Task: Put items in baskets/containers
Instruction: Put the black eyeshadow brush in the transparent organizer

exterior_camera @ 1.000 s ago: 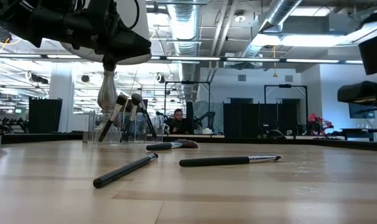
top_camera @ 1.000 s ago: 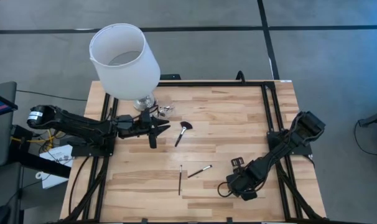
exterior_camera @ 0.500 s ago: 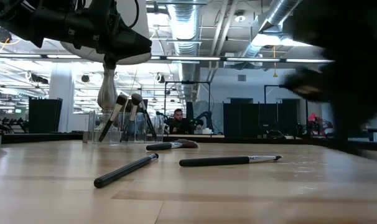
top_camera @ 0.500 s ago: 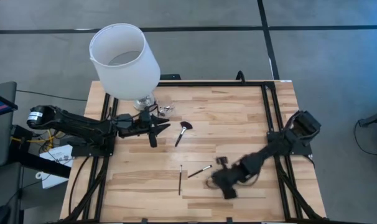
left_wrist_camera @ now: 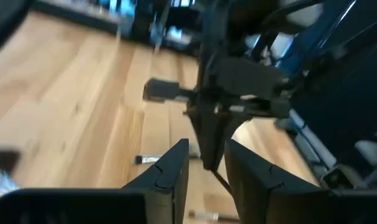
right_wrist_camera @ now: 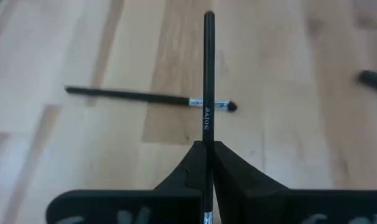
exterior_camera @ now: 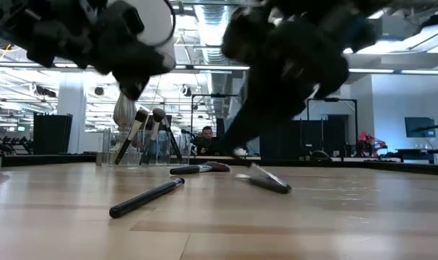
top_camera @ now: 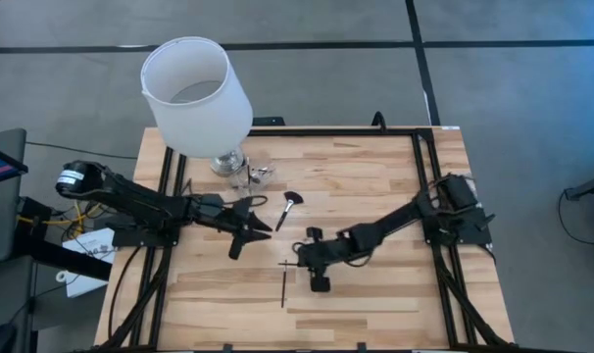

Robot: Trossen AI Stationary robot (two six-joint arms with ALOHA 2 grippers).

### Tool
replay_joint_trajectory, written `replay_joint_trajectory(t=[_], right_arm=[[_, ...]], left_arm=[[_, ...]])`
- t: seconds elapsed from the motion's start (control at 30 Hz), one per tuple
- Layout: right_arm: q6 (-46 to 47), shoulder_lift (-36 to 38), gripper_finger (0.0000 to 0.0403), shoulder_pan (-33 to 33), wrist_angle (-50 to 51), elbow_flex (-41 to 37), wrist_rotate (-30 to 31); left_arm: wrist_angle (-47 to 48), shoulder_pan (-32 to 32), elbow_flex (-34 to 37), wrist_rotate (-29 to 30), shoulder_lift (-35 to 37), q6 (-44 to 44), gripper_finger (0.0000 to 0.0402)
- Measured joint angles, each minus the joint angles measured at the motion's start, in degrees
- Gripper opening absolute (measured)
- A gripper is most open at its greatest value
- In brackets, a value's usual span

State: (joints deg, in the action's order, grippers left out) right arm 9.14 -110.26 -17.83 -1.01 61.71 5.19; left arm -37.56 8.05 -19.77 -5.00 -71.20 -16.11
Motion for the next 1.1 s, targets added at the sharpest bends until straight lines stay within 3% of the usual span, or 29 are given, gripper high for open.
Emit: replay_joint_trajectory(t=[0.33,0.57,1.1], right_arm=[[-12.97,-10.34,0.0001,4.0,30.62,22.79,0.88],[-18.66,-14.88,0.0001,5.31,34.24,31.45,0.97],[-18.83,-14.56,0.0001,7.49,31.93,32.16,5.34]], left_arm=[[-0.53,0.09,-0.46,-0.92,-8.31,-1.33,0.0145],[-0.72,0.31,-0.93,-2.45,-12.94,-1.79,0.0172],[-0.76,0.27,-0.83,-2.35,-16.78,-6.68,0.015]])
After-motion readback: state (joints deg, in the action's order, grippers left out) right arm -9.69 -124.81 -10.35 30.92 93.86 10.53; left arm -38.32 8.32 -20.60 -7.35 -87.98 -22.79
